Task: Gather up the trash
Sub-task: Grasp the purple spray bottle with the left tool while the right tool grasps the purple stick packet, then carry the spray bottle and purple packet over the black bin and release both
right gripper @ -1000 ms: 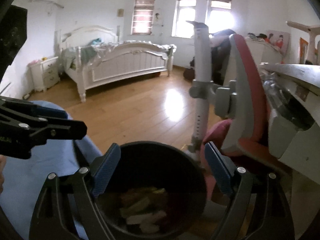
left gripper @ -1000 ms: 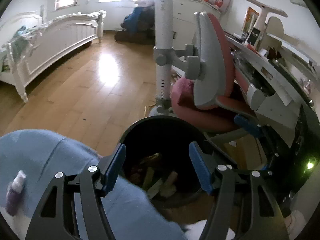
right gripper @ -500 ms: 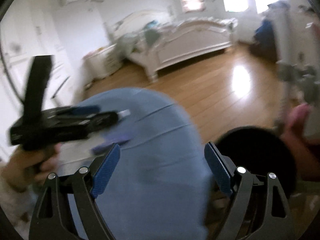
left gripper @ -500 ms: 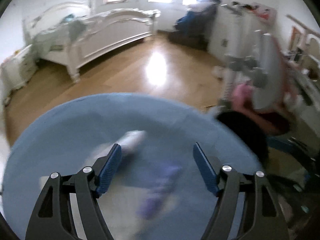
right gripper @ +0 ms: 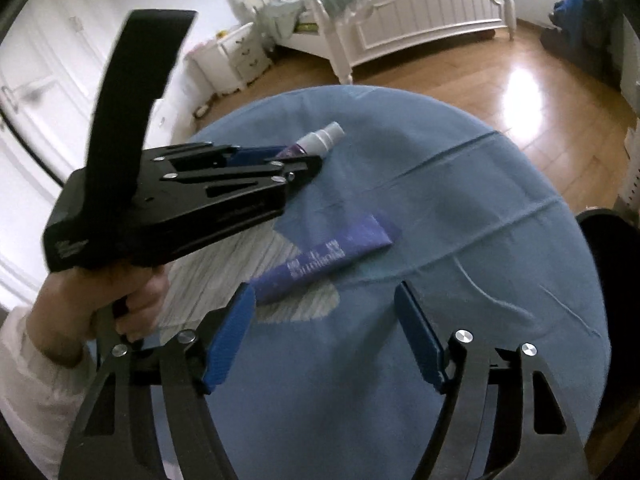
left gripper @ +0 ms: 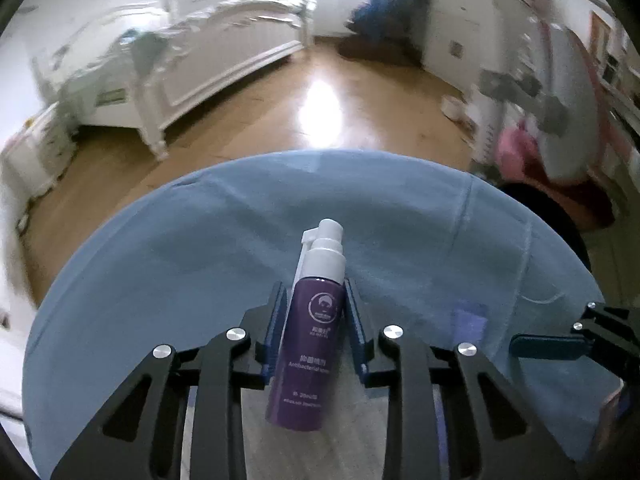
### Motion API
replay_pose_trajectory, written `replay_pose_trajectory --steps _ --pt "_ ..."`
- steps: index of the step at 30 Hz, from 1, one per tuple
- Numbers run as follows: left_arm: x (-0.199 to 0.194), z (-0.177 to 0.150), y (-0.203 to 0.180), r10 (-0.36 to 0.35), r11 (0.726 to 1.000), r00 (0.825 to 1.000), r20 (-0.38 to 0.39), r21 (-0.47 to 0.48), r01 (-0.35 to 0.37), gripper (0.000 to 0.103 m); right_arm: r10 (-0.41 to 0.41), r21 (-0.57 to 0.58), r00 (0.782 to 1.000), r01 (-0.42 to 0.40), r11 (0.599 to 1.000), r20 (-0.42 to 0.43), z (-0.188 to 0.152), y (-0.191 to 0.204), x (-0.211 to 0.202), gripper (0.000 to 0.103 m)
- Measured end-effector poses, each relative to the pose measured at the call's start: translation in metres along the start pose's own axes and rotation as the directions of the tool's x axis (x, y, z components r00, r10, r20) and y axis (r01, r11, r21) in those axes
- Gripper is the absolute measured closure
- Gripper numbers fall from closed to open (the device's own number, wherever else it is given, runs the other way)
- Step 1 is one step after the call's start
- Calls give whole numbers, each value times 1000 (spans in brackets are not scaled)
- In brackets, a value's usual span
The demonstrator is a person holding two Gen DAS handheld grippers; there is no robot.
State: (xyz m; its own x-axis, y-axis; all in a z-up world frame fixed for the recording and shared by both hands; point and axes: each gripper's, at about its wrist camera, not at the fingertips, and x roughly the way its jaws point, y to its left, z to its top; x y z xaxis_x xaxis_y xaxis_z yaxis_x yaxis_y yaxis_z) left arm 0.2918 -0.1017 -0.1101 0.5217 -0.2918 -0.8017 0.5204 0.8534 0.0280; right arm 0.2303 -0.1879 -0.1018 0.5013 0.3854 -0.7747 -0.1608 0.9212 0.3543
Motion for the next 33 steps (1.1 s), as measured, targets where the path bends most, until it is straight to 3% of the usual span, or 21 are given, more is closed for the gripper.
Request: replay_pose_trajectory --steps 6,8,10,12,15,20,24,28,30,33 --pt "-33 -23 38 8 983 998 61 -184 3 78 -85 -80 996 85 993 2 19 20 17 37" --pt "-47 -29 46 17 976 997 78 -217 1 78 -146 -143 989 146 979 14 18 30 25 49" --pt "-62 -35 50 13 970 995 99 -242 11 78 -188 -192 982 191 963 36 16 35 28 73" --pt "-76 -38 49 12 967 993 119 -253 19 78 -153 -172 987 158 972 40 12 29 25 83" --pt "-94 -40 40 7 969 989 149 -244 30 78 -89 -128 995 95 987 53 8 13 15 85" --pt "-119 -32 6 -31 979 978 205 -189 71 78 -17 -91 980 35 995 196 -4 -10 -40 85" --pt "-126 -16 -33 -88 984 968 235 -129 121 78 -75 -40 928 96 995 366 -14 -33 -106 85" --pt "-124 7 -77 -182 976 950 253 -67 205 78 -224 29 830 244 969 510 -32 -61 -170 85" --pt "-120 18 -97 -228 968 940 252 -40 246 78 -306 68 784 321 945 540 -42 -80 -195 85" --pt "-107 37 -133 -314 946 918 241 -1 324 78 -387 117 744 389 914 545 -52 -109 -217 85"
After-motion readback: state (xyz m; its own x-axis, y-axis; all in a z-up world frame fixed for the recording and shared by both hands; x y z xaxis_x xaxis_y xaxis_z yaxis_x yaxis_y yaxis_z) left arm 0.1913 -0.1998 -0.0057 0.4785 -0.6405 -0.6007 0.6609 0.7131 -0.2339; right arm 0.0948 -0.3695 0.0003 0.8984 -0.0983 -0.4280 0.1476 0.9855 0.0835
